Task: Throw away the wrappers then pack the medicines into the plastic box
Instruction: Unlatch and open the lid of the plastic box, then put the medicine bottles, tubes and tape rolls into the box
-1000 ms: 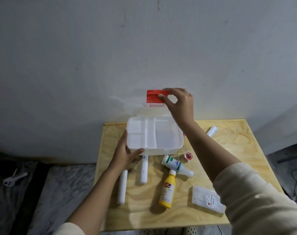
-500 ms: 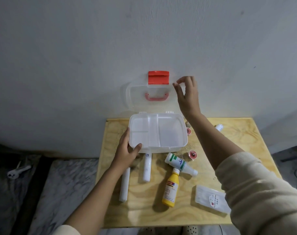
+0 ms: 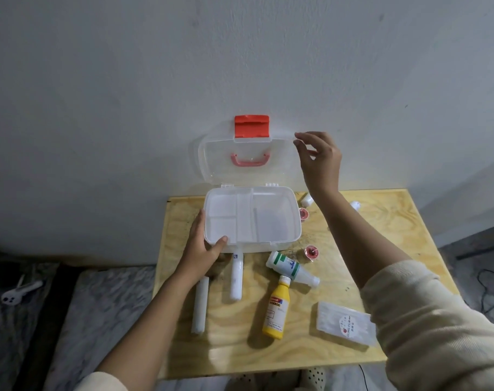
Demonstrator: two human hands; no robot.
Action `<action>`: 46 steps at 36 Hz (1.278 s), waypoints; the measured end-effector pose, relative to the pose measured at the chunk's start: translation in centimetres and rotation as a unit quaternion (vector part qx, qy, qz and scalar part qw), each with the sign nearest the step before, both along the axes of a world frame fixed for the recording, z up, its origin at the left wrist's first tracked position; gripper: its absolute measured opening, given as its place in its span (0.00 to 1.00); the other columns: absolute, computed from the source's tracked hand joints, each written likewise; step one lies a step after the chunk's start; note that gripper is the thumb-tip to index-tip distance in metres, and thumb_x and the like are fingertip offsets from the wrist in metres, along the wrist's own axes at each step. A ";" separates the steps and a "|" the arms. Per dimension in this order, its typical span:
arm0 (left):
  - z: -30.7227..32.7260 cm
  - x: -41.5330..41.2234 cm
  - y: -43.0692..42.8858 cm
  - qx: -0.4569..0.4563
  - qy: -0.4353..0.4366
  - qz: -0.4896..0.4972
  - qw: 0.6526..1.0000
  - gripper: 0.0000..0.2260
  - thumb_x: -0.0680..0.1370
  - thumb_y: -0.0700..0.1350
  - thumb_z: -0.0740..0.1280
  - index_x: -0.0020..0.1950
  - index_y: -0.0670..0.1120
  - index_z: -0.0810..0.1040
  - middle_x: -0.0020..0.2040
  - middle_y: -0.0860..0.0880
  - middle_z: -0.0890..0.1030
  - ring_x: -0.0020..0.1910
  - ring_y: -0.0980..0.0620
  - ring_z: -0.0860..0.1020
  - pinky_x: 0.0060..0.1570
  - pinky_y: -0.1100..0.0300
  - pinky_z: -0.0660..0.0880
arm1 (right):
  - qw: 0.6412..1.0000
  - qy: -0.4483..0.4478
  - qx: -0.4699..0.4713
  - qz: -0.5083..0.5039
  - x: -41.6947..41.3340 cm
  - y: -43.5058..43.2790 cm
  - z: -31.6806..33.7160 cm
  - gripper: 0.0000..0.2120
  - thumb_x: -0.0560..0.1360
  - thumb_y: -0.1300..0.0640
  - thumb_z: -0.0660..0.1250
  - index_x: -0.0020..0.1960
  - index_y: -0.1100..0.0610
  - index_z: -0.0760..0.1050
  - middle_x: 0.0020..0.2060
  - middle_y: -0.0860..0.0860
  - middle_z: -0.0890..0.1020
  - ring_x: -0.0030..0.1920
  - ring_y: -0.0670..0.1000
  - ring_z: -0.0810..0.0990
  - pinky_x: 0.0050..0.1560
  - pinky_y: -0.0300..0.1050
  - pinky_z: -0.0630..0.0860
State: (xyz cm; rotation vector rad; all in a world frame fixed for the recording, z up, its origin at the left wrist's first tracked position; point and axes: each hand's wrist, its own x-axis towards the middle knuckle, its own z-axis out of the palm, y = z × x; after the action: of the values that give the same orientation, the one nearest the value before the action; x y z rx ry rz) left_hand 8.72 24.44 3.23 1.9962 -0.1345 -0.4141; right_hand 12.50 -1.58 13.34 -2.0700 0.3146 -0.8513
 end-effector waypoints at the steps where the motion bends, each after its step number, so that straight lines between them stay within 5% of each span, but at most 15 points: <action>1: 0.0 0.0 0.0 0.002 0.004 -0.002 1.000 0.38 0.76 0.47 0.69 0.79 0.52 0.48 0.79 0.54 0.54 0.77 0.54 0.55 0.75 0.52 0.57 | 1.000 0.001 0.006 -0.004 -0.1 0.1 -0.1 0.08 0.75 0.61 0.66 0.52 0.59 0.81 0.48 0.55 0.80 0.46 0.50 0.79 0.47 0.42 0.79; 4: 0.0 0.1 -0.1 0.003 0.012 -0.001 1.000 0.43 0.73 0.51 0.72 0.79 0.53 0.47 0.78 0.54 0.54 0.76 0.53 0.55 0.74 0.49 0.59 | 1.000 0.011 0.022 -0.009 -0.3 0.2 -0.4 0.09 0.76 0.61 0.66 0.54 0.60 0.80 0.50 0.55 0.81 0.47 0.49 0.80 0.48 0.35 0.78; 13: 0.2 -0.3 -1.1 0.020 -0.009 0.023 1.000 0.45 0.72 0.51 0.73 0.79 0.50 0.47 0.79 0.50 0.53 0.77 0.50 0.55 0.74 0.49 0.59 | 0.996 0.064 0.025 -0.064 -6.1 -1.7 -1.4 0.13 0.76 0.59 0.65 0.59 0.58 0.77 0.54 0.55 0.81 0.53 0.53 0.79 0.55 0.47 0.77; 16: 0.2 -0.6 -1.7 0.027 -0.009 0.039 0.999 0.45 0.73 0.50 0.72 0.79 0.49 0.45 0.80 0.50 0.49 0.78 0.51 0.50 0.76 0.52 0.54 | 0.985 0.124 0.028 -0.119 -11.8 -3.4 -3.9 0.14 0.75 0.61 0.66 0.60 0.59 0.76 0.56 0.56 0.80 0.58 0.54 0.77 0.59 0.43 0.70; 23: -0.2 -1.1 -2.2 0.029 -0.019 0.065 0.997 0.43 0.74 0.50 0.72 0.79 0.48 0.46 0.80 0.51 0.48 0.78 0.53 0.49 0.75 0.57 0.51 | 0.894 0.365 -0.003 -0.260 -24.5 -6.3 -10.5 0.31 0.69 0.52 0.72 0.67 0.60 0.66 0.64 0.60 0.71 0.65 0.61 0.67 0.62 0.57 0.68; 28: -0.5 -1.1 -2.2 0.019 -0.014 0.073 0.997 0.43 0.74 0.50 0.72 0.79 0.50 0.47 0.80 0.52 0.48 0.78 0.55 0.50 0.72 0.61 0.52 | 0.855 0.433 0.039 -0.284 -26.6 -6.6 -12.2 0.38 0.65 0.50 0.75 0.68 0.60 0.62 0.64 0.61 0.70 0.64 0.62 0.67 0.60 0.60 0.69; 32: -0.5 -1.2 -2.0 0.013 -0.009 0.071 0.997 0.43 0.73 0.51 0.72 0.79 0.51 0.47 0.79 0.53 0.49 0.78 0.55 0.50 0.70 0.62 0.52 | 0.867 0.406 0.067 -0.282 -26.5 -6.9 -12.5 0.30 0.64 0.54 0.76 0.60 0.61 0.68 0.54 0.61 0.75 0.55 0.62 0.74 0.50 0.56 0.73; 35: -0.3 -1.3 -1.9 0.007 -0.001 0.065 0.998 0.43 0.73 0.52 0.72 0.79 0.52 0.47 0.79 0.54 0.49 0.77 0.55 0.51 0.70 0.62 0.53 | 0.908 0.329 0.078 -0.248 -25.0 -6.7 -11.1 0.29 0.63 0.57 0.77 0.59 0.62 0.69 0.52 0.60 0.77 0.52 0.60 0.75 0.45 0.49 0.71; 39: 0.1 -1.0 -1.7 0.003 0.011 0.062 0.998 0.45 0.72 0.51 0.73 0.79 0.51 0.47 0.79 0.53 0.50 0.78 0.53 0.51 0.74 0.57 0.54 | 0.952 0.255 0.105 -0.132 -20.6 -5.2 -7.8 0.31 0.61 0.54 0.78 0.59 0.54 0.66 0.50 0.55 0.78 0.47 0.58 0.79 0.43 0.56 0.78; 43: 0.4 -0.9 -1.7 -0.016 0.019 0.057 0.998 0.45 0.72 0.48 0.74 0.79 0.50 0.48 0.79 0.51 0.51 0.77 0.52 0.52 0.74 0.54 0.56 | 0.970 0.244 -0.020 -0.001 -15.1 -3.2 -4.5 0.32 0.62 0.54 0.78 0.62 0.55 0.68 0.54 0.55 0.76 0.53 0.55 0.74 0.50 0.49 0.74; 46: 0.4 -0.9 -1.8 -0.018 0.018 0.060 0.998 0.45 0.72 0.47 0.74 0.79 0.49 0.48 0.79 0.51 0.52 0.77 0.53 0.53 0.74 0.54 0.56 | 0.951 0.266 -0.151 0.054 -11.4 -1.7 -2.9 0.33 0.64 0.51 0.75 0.66 0.54 0.69 0.57 0.56 0.74 0.57 0.57 0.71 0.56 0.50 0.71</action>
State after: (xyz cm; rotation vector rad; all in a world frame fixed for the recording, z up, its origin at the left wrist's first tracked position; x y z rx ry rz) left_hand 7.86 22.68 3.60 1.9499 0.0001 -0.3680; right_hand 1.13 -3.25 10.48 -2.5637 0.3705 -0.2682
